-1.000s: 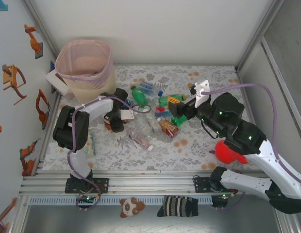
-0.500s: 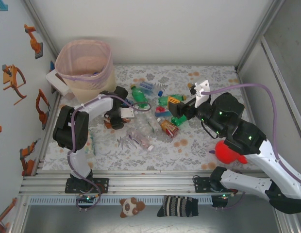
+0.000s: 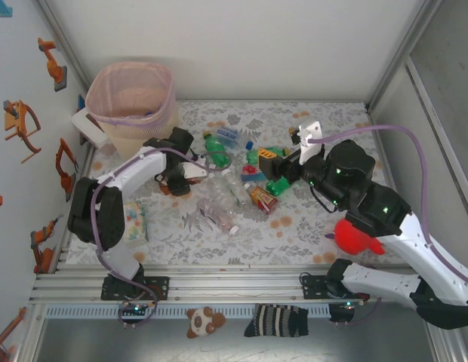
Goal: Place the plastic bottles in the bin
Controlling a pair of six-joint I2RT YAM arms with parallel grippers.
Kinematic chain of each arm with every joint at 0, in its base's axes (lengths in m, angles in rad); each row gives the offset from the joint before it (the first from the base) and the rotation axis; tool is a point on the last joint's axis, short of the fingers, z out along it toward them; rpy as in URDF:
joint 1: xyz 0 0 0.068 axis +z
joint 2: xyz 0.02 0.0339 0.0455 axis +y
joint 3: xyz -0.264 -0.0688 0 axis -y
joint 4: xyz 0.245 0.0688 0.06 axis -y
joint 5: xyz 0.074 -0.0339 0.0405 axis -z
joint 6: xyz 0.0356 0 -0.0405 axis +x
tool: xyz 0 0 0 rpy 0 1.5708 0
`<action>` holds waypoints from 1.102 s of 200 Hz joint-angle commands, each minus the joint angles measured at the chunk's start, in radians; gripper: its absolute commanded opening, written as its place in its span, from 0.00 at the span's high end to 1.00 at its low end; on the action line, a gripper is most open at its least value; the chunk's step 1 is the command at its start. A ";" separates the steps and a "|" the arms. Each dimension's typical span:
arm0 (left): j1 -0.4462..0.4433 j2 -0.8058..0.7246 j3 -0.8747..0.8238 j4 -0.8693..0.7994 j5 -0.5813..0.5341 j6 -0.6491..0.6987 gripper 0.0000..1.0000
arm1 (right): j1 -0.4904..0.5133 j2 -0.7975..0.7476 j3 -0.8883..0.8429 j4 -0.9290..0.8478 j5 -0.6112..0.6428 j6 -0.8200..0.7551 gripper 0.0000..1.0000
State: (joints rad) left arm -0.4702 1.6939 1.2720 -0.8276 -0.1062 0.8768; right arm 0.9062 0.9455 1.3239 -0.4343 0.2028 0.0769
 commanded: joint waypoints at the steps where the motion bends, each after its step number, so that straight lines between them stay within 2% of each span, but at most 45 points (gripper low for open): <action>1: 0.008 -0.087 -0.004 -0.022 0.090 -0.037 0.45 | -0.003 0.003 0.035 0.002 0.000 -0.005 0.11; 53: 0.065 -0.245 0.036 0.048 0.299 -0.107 0.45 | -0.003 0.018 0.042 0.015 -0.008 -0.005 0.11; 99: 0.129 -0.357 0.097 0.175 0.459 -0.242 0.45 | -0.003 0.021 0.046 0.022 -0.010 -0.009 0.11; 142: 0.166 -0.416 0.159 0.310 0.455 -0.367 0.45 | -0.003 0.017 0.047 0.019 -0.010 -0.013 0.11; 220: 0.270 -0.288 0.483 0.276 0.398 -0.574 0.48 | -0.003 0.002 0.045 0.009 -0.004 -0.013 0.11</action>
State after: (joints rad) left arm -0.2359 1.3624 1.6844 -0.5556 0.2981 0.4038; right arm 0.9062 0.9653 1.3376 -0.4377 0.1993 0.0769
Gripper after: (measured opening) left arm 0.539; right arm 0.887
